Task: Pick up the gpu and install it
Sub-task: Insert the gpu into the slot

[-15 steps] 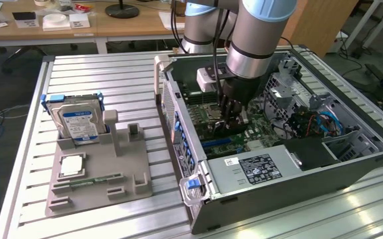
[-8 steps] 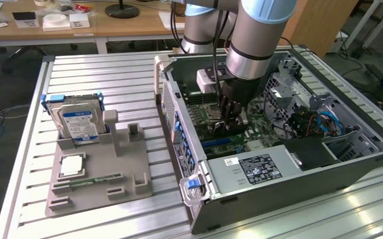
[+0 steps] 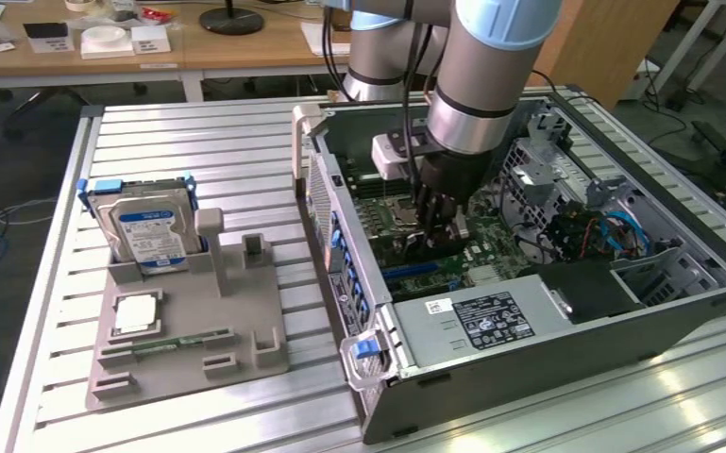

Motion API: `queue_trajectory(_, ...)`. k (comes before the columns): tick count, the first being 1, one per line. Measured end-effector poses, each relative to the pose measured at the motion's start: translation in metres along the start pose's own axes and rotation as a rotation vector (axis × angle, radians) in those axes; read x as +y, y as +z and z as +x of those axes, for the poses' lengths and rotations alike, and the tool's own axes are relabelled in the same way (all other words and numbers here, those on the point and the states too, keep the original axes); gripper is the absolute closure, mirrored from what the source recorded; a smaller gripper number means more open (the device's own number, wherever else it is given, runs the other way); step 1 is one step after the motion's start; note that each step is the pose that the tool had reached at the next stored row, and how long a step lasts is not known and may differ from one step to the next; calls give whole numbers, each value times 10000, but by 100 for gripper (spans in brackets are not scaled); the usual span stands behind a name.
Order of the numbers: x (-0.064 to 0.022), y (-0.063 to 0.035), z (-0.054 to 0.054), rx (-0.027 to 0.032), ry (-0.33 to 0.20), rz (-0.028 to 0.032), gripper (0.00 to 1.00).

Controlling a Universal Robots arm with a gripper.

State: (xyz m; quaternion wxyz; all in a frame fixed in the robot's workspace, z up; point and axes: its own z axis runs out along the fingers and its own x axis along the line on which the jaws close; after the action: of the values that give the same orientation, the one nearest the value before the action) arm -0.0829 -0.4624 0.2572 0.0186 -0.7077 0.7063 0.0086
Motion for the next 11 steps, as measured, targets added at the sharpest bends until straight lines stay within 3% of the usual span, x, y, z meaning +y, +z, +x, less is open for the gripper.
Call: queue_trajectory(11, 1, 31, 1, -1, 0, 0, 73)
